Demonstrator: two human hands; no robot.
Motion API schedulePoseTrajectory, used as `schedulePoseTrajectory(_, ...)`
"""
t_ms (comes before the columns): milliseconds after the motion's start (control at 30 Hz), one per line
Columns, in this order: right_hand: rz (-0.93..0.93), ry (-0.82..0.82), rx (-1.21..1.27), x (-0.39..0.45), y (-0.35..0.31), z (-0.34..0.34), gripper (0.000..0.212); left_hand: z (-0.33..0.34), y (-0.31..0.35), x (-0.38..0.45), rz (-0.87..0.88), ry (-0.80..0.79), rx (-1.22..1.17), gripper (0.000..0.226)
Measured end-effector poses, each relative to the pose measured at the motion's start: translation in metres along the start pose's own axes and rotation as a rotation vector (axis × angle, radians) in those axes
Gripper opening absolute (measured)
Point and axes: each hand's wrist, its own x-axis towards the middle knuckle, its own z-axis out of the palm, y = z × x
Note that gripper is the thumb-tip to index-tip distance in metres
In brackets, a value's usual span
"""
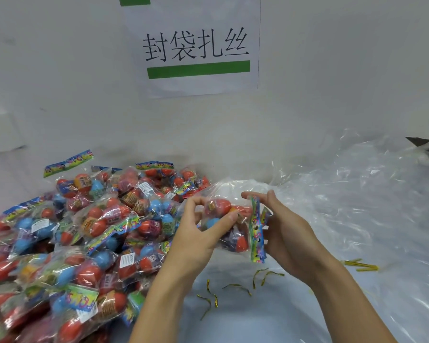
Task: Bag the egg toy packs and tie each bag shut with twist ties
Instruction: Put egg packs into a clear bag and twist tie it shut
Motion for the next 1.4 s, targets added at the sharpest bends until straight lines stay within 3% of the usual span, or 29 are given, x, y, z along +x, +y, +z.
schedulePoseTrajectory(100,-0.103,-0.127,-0.193,-0.002,0.005,0.001,0.048,0.001,-0.001,-0.002,0.046,0.008,0.041,0.048)
schedulePoseTrajectory(167,-0.192,-0.088,-0.307,-0.003,0.007,0.002,0.050,0.001,-0.002,-0.002,0.032,-0.019,0.030,0.052)
schedulePoseTrajectory(467,-0.235,-0.042,-0.345,-0.003,0.003,-0.008,0.028,-0.011,-0.002,0.002,-0.092,-0.227,-0.214,0.060)
schedulePoseTrajectory(533,-0.224,-0.081,-0.327,-0.004,0.002,-0.006,0.029,-0.010,0.000,0.003,-0.093,-0.189,-0.120,0.058)
schedulePoseTrajectory(600,-0.254,-0.112,-0.303,-0.006,0.000,-0.002,0.034,-0.006,0.001,0.004,-0.012,-0.168,0.039,0.046)
schedulePoseTrajectory(700,-0.304,-0.141,-0.229,-0.007,-0.002,0.006,0.046,-0.001,0.004,0.003,0.123,-0.095,0.040,0.033)
schedulePoseTrajectory(833,-0.323,-0.138,-0.251,-0.007,-0.004,0.014,0.064,-0.002,0.005,0.004,0.166,-0.049,-0.045,0.038)
schedulePoseTrajectory(1033,-0.306,-0.017,-0.247,-0.006,-0.002,0.013,0.074,0.001,0.005,0.003,0.137,-0.055,-0.118,0.045)
schedulePoseTrajectory(1100,-0.273,-0.027,-0.239,-0.006,-0.002,0.013,0.071,0.002,0.004,0.003,0.153,-0.038,-0.105,0.044)
schedulePoseTrajectory(1233,-0.298,-0.045,-0.264,-0.007,-0.003,0.014,0.046,0.002,0.003,0.003,0.165,-0.027,-0.085,0.046)
schedulePoseTrajectory(1400,-0.358,0.009,-0.282,-0.006,-0.007,0.007,0.032,0.001,0.004,0.003,0.105,-0.053,-0.131,0.075)
